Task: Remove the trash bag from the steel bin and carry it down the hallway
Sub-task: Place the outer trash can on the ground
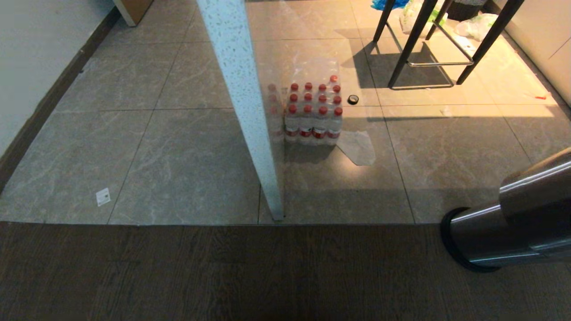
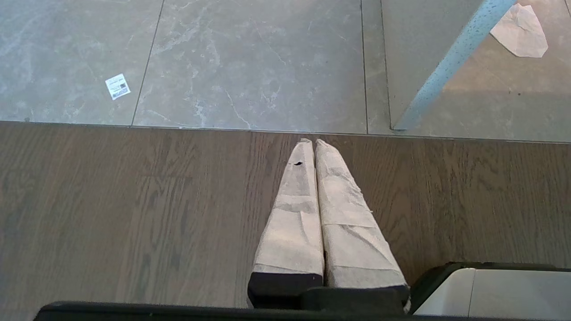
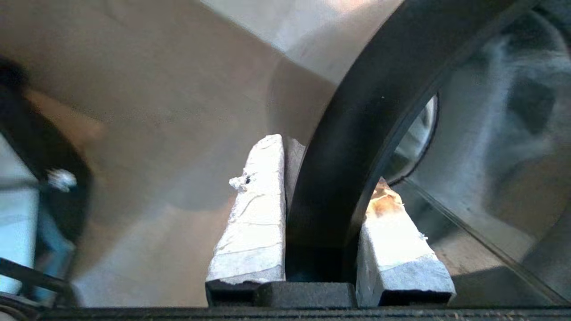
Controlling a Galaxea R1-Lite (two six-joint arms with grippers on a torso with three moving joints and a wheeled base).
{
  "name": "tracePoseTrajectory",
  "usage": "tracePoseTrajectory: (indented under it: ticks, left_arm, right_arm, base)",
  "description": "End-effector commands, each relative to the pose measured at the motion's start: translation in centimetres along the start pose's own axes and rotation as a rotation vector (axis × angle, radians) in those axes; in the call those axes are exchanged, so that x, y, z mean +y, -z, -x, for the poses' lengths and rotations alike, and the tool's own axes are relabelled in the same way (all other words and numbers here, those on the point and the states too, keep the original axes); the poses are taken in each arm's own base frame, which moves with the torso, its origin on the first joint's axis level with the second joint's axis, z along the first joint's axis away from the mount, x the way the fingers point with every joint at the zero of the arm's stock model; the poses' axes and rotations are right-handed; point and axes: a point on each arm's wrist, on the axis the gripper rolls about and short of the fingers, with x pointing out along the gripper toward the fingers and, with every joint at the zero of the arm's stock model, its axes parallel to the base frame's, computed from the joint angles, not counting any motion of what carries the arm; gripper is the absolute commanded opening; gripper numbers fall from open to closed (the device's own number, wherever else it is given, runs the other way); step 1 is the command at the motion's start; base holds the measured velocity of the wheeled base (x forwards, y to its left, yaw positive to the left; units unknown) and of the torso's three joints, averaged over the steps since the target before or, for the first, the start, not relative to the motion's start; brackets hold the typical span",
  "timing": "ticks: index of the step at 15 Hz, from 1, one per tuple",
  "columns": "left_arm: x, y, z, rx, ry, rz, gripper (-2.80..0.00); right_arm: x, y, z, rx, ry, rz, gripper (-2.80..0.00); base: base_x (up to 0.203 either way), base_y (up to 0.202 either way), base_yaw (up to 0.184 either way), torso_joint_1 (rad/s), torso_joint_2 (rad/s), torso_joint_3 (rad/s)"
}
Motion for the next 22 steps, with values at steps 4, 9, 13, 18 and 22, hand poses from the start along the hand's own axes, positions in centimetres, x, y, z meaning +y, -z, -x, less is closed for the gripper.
tracePoseTrajectory:
  ticks: [4,9,13,18,22]
  left_arm:
    - [0.0,0.0,0.0,-0.001,0.000,0.000,-2.80]
    - [0.0,0.0,0.0,-0.001,0.000,0.000,-2.80]
    - [0.0,0.0,0.0,-0.001,0.000,0.000,-2.80]
    - [0.0,0.0,0.0,-0.001,0.000,0.000,-2.80]
    - [0.0,0.0,0.0,-0.001,0.000,0.000,-2.80]
  right_arm:
    - [3.2,-2.2,1.4,-0.057,-0.070,-0.029,-2.80]
    - [5.0,-3.1,1.3,-0.109,-0.173,-0.066,-2.80]
    - [6.0,-3.5,0.0,-0.163,-0.319,-0.140,-2.80]
    - [4.4,-3.7,-4.1,-0.184,-0.402,-0.202,-2.80]
    - [4.0,-2.9,-9.5,-0.163,-0.372,-0.170,-2.80]
  base:
    - [0.000,0.000,0.000,0.000,0.00,0.000]
    - [0.000,0.000,0.000,0.000,0.00,0.000]
    - [0.000,0.000,0.000,0.000,0.00,0.000]
    - [0.000,0.000,0.000,0.000,0.00,0.000]
    - [0.000,0.000,0.000,0.000,0.00,0.000]
